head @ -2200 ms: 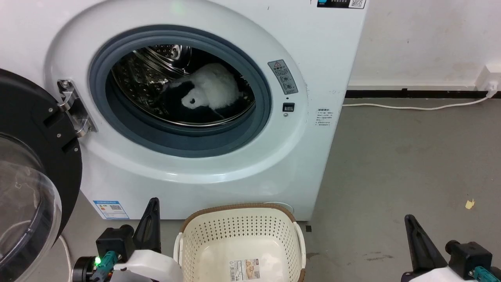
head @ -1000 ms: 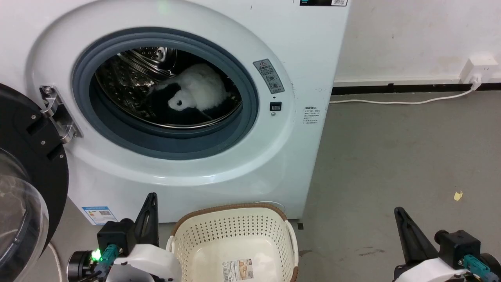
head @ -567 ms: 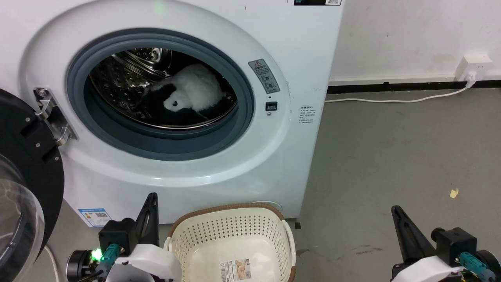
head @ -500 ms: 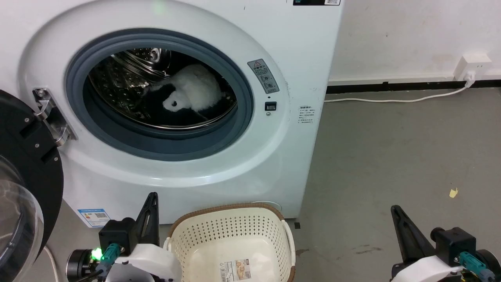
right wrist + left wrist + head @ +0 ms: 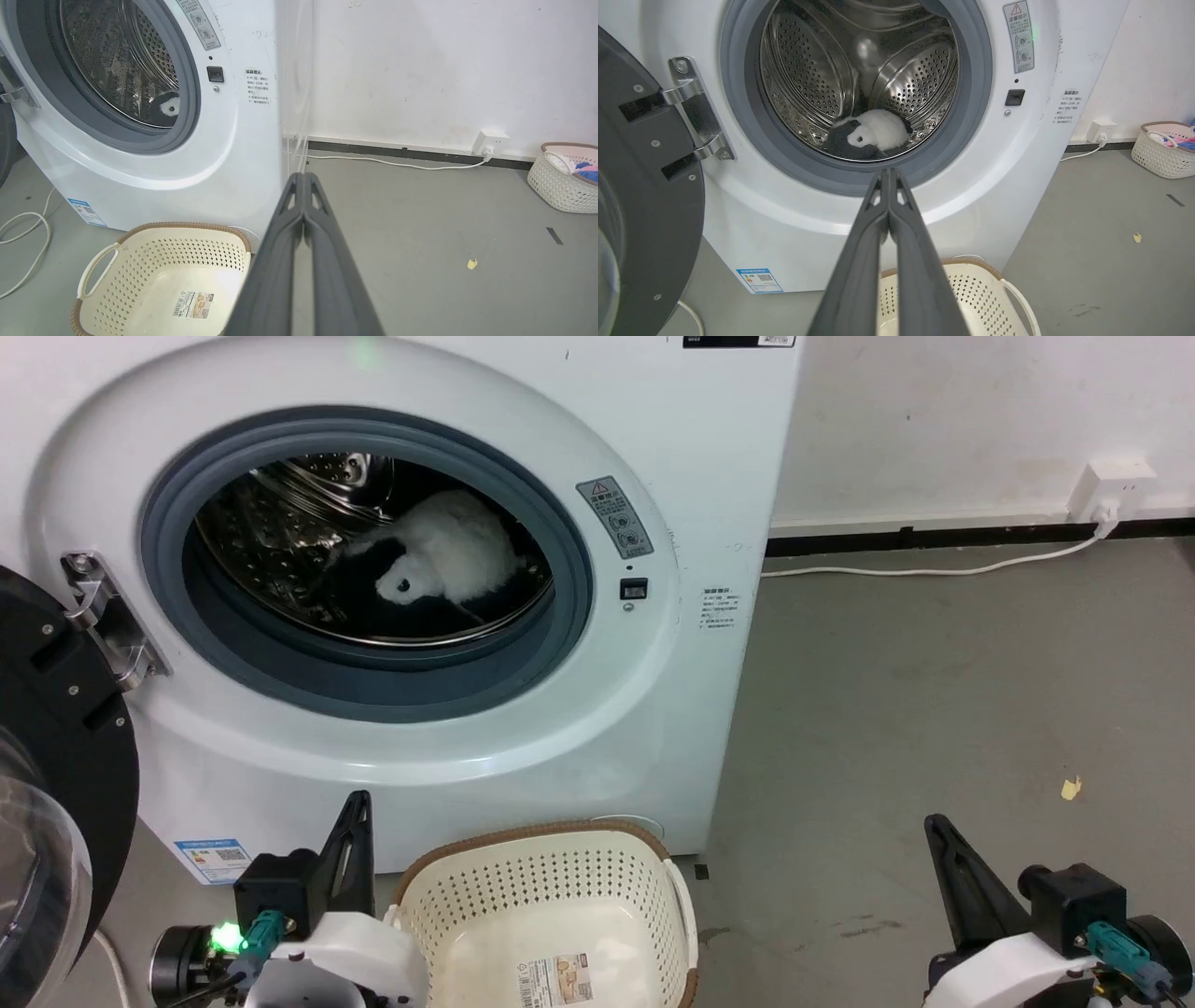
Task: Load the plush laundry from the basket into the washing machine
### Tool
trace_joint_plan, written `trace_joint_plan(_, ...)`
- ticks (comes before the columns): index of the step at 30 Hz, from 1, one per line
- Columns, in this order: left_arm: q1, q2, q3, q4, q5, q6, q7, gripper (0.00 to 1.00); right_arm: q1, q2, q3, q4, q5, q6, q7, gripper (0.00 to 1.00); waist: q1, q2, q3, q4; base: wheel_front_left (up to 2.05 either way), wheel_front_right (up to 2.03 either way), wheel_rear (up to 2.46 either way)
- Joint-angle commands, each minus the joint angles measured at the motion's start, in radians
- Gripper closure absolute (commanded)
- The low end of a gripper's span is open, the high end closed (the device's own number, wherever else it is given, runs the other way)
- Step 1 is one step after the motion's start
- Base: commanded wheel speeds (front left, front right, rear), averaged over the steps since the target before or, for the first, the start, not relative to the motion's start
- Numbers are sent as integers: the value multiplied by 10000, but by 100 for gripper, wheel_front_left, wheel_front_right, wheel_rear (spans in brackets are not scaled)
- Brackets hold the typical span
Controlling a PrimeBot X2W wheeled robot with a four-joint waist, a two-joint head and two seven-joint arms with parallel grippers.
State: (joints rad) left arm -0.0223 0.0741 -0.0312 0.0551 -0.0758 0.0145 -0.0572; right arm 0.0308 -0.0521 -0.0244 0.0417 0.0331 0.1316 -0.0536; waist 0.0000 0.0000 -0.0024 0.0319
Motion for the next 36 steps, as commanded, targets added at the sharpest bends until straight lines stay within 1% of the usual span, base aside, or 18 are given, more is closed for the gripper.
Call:
trace_joint_plan(1, 150, -65, 53, -115, 148, -58, 73, 100, -152, 15, 39, -109, -88, -7, 69, 100, 0, 0, 2, -23, 0, 0, 0)
trace_joint_plan(26, 219, -230, 298, -529, 727, -140, 546, 100, -300, 18, 234, -401, -318, -9, 512, 100, 0, 0, 23, -304, 0, 0, 0)
trace_joint_plan(36, 223, -239, 312, -551, 758, -145, 572, 100, -308, 18, 244, -417, -331, -9, 536, 100, 0, 0, 24, -319, 0, 0, 0)
